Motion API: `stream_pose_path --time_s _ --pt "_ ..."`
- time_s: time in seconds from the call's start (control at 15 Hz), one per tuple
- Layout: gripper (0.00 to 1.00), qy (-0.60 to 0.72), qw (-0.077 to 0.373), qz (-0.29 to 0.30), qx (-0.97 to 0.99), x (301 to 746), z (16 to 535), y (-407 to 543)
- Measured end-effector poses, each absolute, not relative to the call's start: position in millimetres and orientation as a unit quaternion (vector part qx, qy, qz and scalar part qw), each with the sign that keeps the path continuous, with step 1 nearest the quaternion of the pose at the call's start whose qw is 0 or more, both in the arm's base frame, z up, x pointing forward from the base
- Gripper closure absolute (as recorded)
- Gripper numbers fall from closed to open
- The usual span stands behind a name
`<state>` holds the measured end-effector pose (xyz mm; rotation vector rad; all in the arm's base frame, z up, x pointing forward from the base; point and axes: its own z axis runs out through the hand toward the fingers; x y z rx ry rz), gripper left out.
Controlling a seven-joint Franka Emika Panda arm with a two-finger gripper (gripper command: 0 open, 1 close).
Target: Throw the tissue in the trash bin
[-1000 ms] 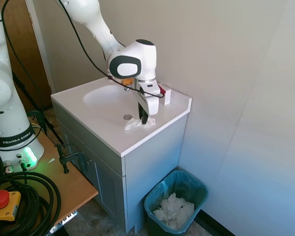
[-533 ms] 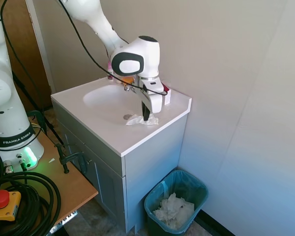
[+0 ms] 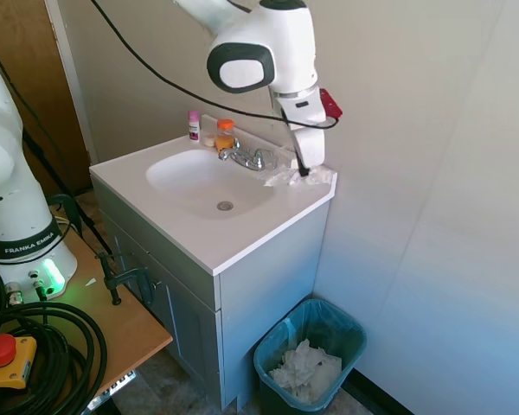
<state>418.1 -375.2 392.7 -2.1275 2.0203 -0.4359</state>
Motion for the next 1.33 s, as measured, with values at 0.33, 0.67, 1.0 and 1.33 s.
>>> stream_pose_path --time_s 0.33,0.67,1.0,1.33 --pt "1.0 0.717 0.068 -0.126 -0.682 462.7 320.8 -442.1" --pt "0.0 0.718 0.052 -0.081 -0.689 489.5 255.5 -457.4" --pt "0.0 0.708 0.059 -0.054 -0.701 496.0 247.0 -450.1" --pt "0.0 0.693 0.054 -0.042 -0.718 496.9 244.9 -446.1"
